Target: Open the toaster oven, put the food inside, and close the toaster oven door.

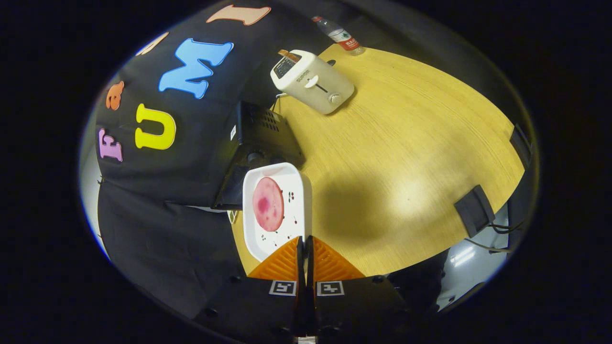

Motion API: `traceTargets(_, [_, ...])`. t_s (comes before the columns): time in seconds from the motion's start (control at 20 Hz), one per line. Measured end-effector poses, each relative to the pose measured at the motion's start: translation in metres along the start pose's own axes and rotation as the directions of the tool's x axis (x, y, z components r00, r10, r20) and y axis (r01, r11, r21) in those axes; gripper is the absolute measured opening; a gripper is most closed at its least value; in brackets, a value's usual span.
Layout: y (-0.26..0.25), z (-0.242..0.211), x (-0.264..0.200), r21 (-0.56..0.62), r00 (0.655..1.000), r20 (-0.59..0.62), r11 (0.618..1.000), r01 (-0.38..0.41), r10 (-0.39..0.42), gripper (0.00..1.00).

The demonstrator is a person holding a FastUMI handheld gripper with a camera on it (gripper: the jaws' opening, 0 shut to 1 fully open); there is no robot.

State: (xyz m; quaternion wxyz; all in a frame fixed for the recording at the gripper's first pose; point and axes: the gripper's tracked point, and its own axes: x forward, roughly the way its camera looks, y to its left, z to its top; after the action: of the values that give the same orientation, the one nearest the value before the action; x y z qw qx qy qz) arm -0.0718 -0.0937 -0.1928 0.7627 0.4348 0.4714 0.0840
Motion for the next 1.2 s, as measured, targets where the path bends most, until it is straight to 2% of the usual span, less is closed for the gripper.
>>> traceTargets(0.3, [0.041, -0.031, 0.023, -0.053, 0.997, -0.069, 0.998, -0.032, 0.028, 0.02])
traceTargets(0.6, [0.077, -0.044, 0.065, -0.051, 0.992, -0.116, 0.998, -0.048, 0.041, 0.02])
traceTargets(1.2, [0.097, -0.026, 0.177, 0.020, 0.999, -0.050, 1.000, 0.004, -0.003, 0.02])
